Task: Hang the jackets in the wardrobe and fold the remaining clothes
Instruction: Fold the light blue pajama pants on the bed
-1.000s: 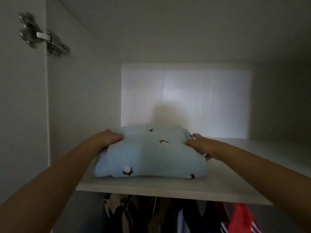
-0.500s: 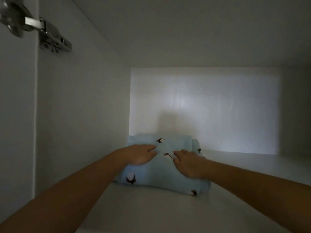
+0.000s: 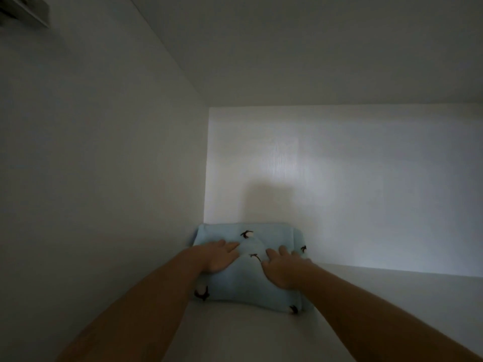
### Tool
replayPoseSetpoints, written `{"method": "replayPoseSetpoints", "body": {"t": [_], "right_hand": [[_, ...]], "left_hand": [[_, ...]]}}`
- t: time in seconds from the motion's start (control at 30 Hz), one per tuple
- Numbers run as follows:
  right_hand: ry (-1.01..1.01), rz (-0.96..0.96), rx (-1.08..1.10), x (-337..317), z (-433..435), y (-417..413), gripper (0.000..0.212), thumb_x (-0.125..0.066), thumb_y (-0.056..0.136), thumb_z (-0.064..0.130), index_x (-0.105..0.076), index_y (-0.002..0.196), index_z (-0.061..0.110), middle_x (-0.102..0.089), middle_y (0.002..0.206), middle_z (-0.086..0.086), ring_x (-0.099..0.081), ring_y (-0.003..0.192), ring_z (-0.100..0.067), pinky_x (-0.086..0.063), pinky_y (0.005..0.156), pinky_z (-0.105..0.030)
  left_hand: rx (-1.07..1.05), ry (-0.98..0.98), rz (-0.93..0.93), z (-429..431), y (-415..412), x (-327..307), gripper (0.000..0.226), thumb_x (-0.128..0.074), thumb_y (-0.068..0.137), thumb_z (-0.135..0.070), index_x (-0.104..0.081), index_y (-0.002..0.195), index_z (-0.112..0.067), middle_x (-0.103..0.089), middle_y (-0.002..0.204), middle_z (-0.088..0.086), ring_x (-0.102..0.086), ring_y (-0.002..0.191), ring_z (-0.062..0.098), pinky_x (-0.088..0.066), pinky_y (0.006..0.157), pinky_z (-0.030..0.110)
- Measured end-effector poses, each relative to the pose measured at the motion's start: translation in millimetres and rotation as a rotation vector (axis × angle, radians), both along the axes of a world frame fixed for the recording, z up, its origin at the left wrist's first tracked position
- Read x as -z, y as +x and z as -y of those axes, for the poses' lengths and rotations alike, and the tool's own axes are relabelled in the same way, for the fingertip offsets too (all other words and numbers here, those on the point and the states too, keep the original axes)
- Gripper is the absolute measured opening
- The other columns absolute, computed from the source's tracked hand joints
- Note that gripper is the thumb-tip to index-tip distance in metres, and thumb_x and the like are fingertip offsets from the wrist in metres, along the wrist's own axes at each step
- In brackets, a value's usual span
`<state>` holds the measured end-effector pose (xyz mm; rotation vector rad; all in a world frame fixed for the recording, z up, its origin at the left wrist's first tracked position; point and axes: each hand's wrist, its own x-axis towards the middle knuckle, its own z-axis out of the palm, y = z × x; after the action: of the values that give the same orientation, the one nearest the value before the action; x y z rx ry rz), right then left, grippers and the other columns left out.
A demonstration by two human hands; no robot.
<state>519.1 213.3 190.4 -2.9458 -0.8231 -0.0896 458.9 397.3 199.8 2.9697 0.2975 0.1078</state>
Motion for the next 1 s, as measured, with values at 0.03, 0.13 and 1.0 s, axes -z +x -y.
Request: {"method": "replayPoseSetpoints", "body": {"t": [0.03,0.13,1.0], "right_hand": [[0.002,-0.006,-0.001,1,-3,5,0.064,-0.011,0.096,0.057,-0.006,0.152,0.026,0.0,0.16,-0.013,-0.008,0.143,-0.042,-0.011,0.114,-0.059],[0.014,-0.049,-0.022,4,-5,18,0.067,-0.012,0.095,0.059,-0.004,0.152,0.025,0.001,0.16,-0.014,-0.008,0.143,-0.043,-0.011,0.115,-0.058],[-0.265,0.499,0.055,-17,246,-179,0.06,-0.023,0.102,0.043,-0.007,0.152,0.013,-0.011,0.16,-0.005,-0.005,0.148,-0.026,-0.007,0.117,-0.054]], "left_hand": [[0.002,0.005,0.0,-3,4,0,0.056,-0.014,0.102,-0.047,-0.008,0.153,-0.024,-0.006,0.16,0.009,-0.012,0.146,0.025,-0.008,0.119,0.041],[0.012,0.015,-0.015,-11,15,1,0.058,-0.015,0.101,-0.051,-0.011,0.152,-0.026,-0.01,0.16,0.008,-0.015,0.146,0.026,-0.011,0.119,0.045],[0.004,0.734,0.217,163,-131,0,0.044,-0.04,0.096,-0.019,-0.031,0.139,-0.016,-0.047,0.133,0.004,-0.056,0.113,0.022,-0.045,0.09,0.034]]}}
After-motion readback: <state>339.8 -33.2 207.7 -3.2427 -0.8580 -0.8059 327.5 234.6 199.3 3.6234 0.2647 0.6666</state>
